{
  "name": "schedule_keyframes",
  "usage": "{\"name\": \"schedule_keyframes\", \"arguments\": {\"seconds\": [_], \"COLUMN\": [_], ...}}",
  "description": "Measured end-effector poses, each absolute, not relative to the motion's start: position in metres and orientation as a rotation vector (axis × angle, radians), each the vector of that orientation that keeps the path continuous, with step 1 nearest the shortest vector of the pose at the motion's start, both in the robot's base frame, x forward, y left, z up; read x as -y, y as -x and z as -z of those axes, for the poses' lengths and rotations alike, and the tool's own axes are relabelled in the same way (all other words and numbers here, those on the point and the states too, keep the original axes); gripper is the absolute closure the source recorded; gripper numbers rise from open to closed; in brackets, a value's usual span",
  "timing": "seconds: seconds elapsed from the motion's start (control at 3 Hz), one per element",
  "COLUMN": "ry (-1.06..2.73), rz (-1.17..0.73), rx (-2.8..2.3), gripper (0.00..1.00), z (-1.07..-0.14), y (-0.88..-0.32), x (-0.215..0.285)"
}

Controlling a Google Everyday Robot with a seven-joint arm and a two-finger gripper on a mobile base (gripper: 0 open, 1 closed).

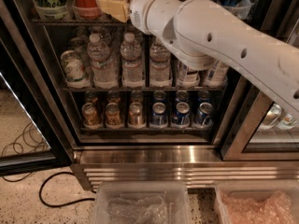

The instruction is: Pick coke can from top shelf of fridge

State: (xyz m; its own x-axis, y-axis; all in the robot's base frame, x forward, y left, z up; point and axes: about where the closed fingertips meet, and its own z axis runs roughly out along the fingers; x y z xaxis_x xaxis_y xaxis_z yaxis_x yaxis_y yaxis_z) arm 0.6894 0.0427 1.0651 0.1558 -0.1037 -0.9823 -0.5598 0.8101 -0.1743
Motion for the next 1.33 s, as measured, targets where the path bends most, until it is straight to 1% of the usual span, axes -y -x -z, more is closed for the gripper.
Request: {"name": "schedule_keyframes", "arguments": {"seconds": [0.67,1.0,1.33], "ry": [0.572,0.568,0.545], "rz": [-0.345,-0.346,-0.357], "rx": [-1.387,-1.387,-1.388], "gripper": [0.22,0.41,0.65], "z": [-1.0711,-1.0715,-1.0725], "y": [-0.6912,-0.6910,-0.6908], "x": [-0.0374,-0.0374,-0.0395]}}
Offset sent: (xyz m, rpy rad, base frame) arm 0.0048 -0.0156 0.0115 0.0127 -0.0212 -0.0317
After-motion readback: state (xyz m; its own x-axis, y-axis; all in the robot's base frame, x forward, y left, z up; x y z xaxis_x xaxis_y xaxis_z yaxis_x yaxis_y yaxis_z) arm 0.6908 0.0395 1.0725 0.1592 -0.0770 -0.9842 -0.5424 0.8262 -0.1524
